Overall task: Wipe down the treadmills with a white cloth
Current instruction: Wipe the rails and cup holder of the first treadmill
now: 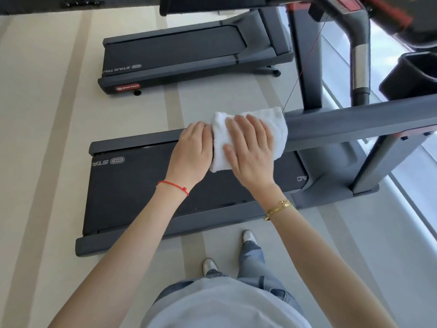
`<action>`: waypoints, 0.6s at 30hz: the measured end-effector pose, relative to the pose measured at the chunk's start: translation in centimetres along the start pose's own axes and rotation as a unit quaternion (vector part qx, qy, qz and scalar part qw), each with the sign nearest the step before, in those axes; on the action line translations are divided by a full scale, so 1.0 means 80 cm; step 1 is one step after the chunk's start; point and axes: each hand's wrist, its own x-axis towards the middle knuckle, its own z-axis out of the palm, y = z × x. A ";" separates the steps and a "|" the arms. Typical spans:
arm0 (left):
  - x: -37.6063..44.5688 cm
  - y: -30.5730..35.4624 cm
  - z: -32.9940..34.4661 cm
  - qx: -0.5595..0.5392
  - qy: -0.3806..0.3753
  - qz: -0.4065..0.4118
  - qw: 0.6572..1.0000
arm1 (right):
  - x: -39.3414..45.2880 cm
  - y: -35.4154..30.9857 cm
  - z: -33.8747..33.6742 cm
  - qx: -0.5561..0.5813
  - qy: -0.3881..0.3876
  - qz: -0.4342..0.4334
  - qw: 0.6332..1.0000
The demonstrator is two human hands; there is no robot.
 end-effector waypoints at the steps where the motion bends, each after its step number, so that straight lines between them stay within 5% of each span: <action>1: 0.000 -0.001 0.001 0.007 -0.002 0.002 1.000 | -0.004 0.012 -0.002 -0.011 0.002 0.005 1.000; 7: 0.001 -0.005 0.005 0.022 0.007 0.012 1.000 | -0.010 0.033 -0.010 0.000 0.040 0.187 0.982; 14: 0.000 -0.006 0.003 0.003 0.016 0.023 1.000 | -0.012 -0.002 0.000 0.010 0.001 0.013 1.000; 18: 0.001 -0.006 0.004 0.023 0.018 0.018 0.999 | -0.018 0.063 -0.014 0.004 0.028 0.102 0.994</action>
